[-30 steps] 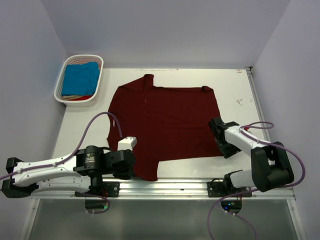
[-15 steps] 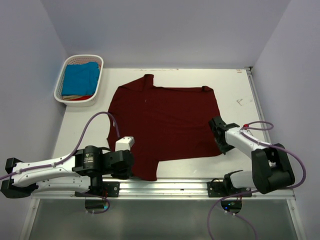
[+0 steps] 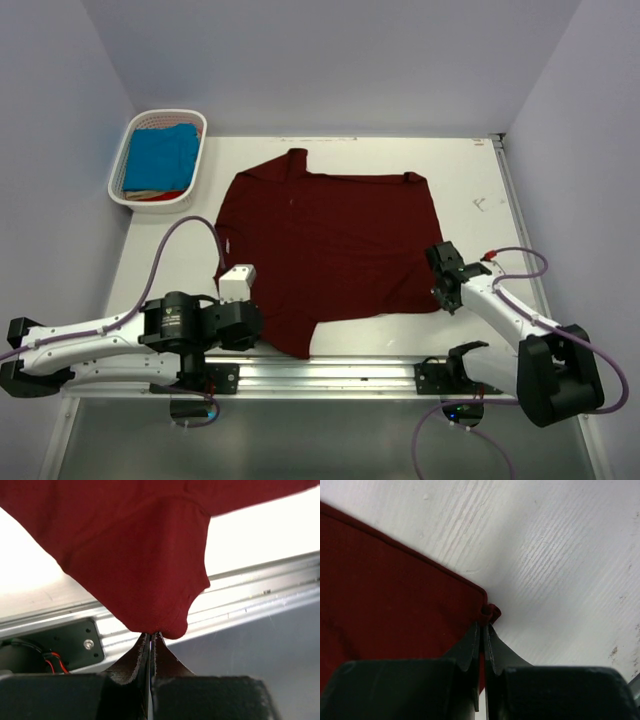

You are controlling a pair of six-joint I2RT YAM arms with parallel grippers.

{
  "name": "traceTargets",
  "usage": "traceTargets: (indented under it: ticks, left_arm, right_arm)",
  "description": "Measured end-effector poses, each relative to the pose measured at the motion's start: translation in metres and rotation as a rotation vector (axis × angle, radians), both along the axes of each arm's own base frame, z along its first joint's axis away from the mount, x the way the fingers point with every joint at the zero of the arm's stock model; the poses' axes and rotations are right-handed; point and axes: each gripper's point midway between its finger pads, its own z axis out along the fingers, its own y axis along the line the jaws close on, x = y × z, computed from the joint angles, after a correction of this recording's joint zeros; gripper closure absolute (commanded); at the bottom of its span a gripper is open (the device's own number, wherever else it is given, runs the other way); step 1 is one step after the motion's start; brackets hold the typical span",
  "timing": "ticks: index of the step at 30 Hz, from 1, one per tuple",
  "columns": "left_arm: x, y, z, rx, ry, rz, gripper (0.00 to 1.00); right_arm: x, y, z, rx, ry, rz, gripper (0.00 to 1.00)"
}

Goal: Fold and stack the t-shirts
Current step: Grap the side of the flattened tshirt closest away from the robot with both arms, then fold the flattened tshirt in 1/3 of the way

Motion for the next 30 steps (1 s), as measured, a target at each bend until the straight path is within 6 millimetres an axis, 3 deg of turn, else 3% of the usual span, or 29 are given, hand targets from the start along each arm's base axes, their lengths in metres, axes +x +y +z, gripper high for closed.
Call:
traceTargets:
  ticks: [11,22,30]
  left_arm:
    - [0.035,-0.003,0.017,0.067,-0.157,0.106,1.00]
    - [0.052,-0.004,0.031,0.113,-0.231,0.174,1.00]
    - [0.062,0.000,0.034,0.106,-0.283,0.237,1.00]
  right_arm:
    - [-0.001,0.005,0.010,-0.002,0.031,0.134,1.00]
    - [0.026,-0.005,0.081,-0.092,-0.124,0.198,0.99]
    - [0.028,-0.007,0.072,-0.124,-0.054,0.237,1.00]
